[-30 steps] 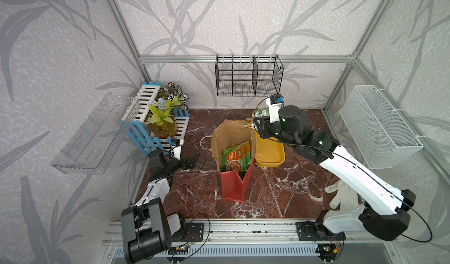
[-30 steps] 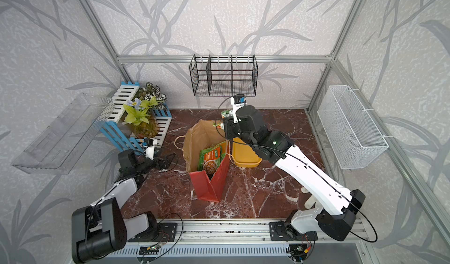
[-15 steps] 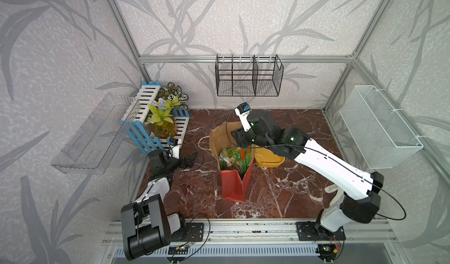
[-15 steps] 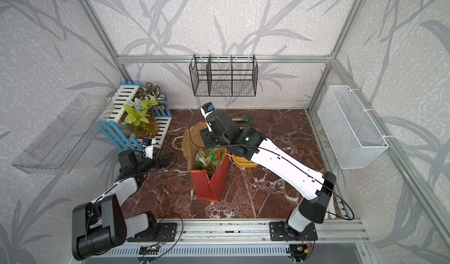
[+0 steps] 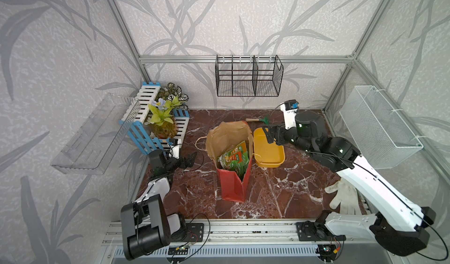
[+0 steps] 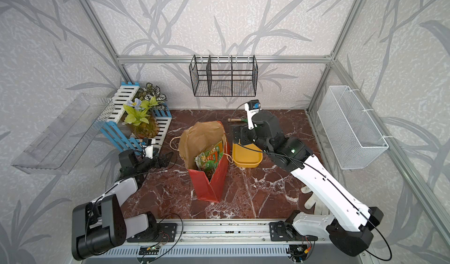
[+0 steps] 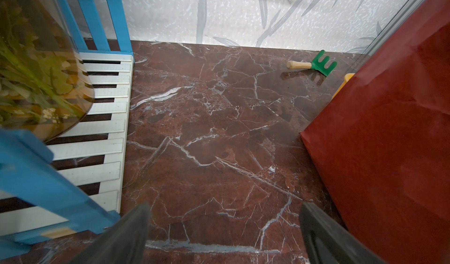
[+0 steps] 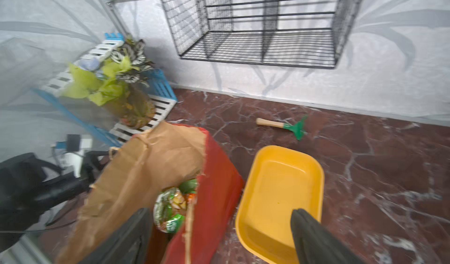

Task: Place the condiment packets inside the bag
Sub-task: Reset both arms

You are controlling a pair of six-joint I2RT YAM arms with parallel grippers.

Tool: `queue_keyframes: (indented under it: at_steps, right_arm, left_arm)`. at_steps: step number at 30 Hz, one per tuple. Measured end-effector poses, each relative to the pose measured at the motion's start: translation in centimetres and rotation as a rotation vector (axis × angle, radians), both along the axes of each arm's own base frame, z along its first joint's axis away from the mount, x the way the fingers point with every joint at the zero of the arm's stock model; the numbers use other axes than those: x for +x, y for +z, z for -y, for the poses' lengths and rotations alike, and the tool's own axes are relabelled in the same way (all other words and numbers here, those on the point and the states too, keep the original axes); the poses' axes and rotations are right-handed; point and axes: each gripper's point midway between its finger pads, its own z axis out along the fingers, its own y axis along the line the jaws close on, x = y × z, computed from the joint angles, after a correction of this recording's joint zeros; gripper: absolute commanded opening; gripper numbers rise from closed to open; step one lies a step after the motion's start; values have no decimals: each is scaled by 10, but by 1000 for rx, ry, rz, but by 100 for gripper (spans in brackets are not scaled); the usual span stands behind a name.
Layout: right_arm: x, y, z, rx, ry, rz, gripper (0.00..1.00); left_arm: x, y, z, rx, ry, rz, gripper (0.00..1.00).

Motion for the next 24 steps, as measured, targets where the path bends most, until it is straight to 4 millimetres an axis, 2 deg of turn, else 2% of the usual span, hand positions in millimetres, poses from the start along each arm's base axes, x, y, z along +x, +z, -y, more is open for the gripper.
queue_keyframes:
  at_steps: [2, 6, 9, 12, 16, 18, 21, 24]
  right_arm:
    - [5, -26, 36, -25, -110, -24, 99]
    - [21, -97, 125, -107, -408, -95, 99]
    - [27, -153, 171, -164, -569, -179, 99]
    - [28, -196, 190, -224, -642, -185, 99]
    - [28, -236, 210, -293, -717, -154, 99]
    - [30, -246, 225, -301, -770, -148, 99]
    - [37, -250, 244, -297, -839, -117, 99]
    - [43, -254, 249, -285, -844, -72, 99]
  left_arm:
    - [2, -1, -3, 12, 33, 11, 100]
    - [4, -5, -7, 24, 109, 37, 100]
    - [15, -2, -6, 32, 152, 55, 100]
    - [32, 5, -2, 35, 178, 75, 100]
    - [58, 10, 13, 63, 168, 88, 100]
    - [68, 12, 18, 91, 172, 99, 100]
    - [71, 7, 20, 120, 182, 101, 100]
    - [69, -1, 15, 140, 205, 95, 100]
